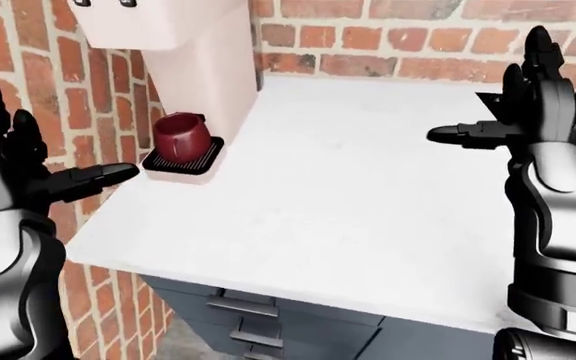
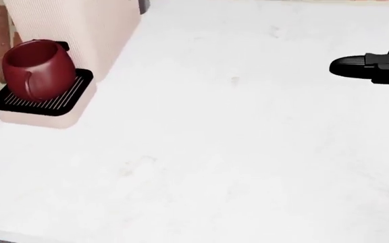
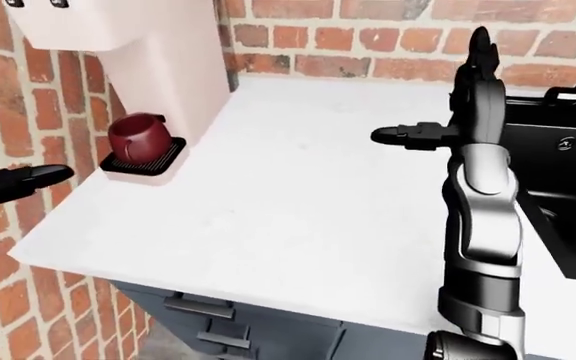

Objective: Pick the mug from under the coffee machine dispenser and place it on the counter.

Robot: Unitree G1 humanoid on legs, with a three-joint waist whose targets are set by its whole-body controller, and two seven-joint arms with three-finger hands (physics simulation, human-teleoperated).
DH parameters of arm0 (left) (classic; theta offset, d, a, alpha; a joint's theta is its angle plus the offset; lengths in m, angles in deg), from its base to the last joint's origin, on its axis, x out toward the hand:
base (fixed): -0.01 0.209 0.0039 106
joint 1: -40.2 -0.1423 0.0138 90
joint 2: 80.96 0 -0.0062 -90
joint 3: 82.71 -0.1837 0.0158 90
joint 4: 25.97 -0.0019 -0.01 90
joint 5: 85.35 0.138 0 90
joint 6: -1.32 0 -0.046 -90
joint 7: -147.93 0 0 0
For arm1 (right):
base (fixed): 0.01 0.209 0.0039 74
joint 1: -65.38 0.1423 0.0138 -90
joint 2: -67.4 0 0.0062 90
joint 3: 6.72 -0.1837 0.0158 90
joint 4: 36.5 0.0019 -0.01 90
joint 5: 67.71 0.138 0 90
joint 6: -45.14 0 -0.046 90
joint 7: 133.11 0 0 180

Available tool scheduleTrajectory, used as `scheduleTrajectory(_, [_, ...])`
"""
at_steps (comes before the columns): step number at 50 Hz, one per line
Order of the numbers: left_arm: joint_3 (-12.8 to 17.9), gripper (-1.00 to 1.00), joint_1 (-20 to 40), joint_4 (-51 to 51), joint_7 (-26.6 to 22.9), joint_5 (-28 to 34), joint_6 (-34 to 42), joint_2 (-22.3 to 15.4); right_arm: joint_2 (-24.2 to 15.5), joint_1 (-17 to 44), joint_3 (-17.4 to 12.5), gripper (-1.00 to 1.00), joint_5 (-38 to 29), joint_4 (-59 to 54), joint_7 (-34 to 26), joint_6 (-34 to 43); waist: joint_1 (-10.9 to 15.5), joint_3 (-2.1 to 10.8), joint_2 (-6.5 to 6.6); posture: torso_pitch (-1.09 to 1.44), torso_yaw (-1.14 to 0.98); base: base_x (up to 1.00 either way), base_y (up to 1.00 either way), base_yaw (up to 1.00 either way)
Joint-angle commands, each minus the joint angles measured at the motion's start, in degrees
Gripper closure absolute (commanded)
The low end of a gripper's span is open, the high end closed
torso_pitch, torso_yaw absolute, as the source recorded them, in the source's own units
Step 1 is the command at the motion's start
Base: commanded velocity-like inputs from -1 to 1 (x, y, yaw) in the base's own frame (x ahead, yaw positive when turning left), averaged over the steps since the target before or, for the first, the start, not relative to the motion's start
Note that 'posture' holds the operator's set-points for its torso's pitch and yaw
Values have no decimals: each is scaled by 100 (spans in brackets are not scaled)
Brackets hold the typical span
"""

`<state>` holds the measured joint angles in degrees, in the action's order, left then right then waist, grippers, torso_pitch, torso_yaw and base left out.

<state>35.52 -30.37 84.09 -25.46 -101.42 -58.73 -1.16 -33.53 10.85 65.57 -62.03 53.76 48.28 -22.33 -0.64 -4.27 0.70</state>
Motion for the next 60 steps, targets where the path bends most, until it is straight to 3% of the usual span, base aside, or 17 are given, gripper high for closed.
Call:
scheduleTrajectory(1, [91,-100,111,163,10,-2,-182,-92,-60,175,0,-100,-72,139,19,-227,7,135,42,0,0,0,0,0])
scheduleTrajectory(2, [73,-100,102,154,7,17,-205,-88,-56,175,-4,-100,-66,140,13,-217,-26,204,217,0,0,0,0,0])
scheduleTrajectory(3, [72,-100,93,147,8,13,-208,-73,-65,149,11,-100,-116,129,3,-262,7,138,211,0,0,0,0,0])
scheduleTrajectory(4, [65,-100,91,151,7,21,-209,-72,-56,146,-2,-100,-109,130,-2,-232,31,158,87,0,0,0,0,0])
scheduleTrajectory(6, [42,-100,101,161,26,24,-202,-43,-46,157,-53,-100,-43,127,26,-101,45,247,61,0,0,0,0,0])
scheduleTrajectory(9, [41,-100,80,175,21,26,-219,-29,-53,160,-63,-100,57,171,45,21,68,247,-86,0,0,0,0,0])
scheduleTrajectory(28, [-299,-100,472,477,564,19,680,125,-103,136,-87,-100,235,206,54,86,71,358,-17,0,0,0,0,0])
scheduleTrajectory(35, [-499,-100,568,530,892,9,1051,401,-130,163,-99,-100,253,209,59,123,63,382,-39,0,0,0,0,0])
scheduleTrajectory(60, [-1187,-100,1135,215,1074,398,1385,767,-145,136,-111,-100,312,229,63,175,76,368,-100,0,0,0,0,0])
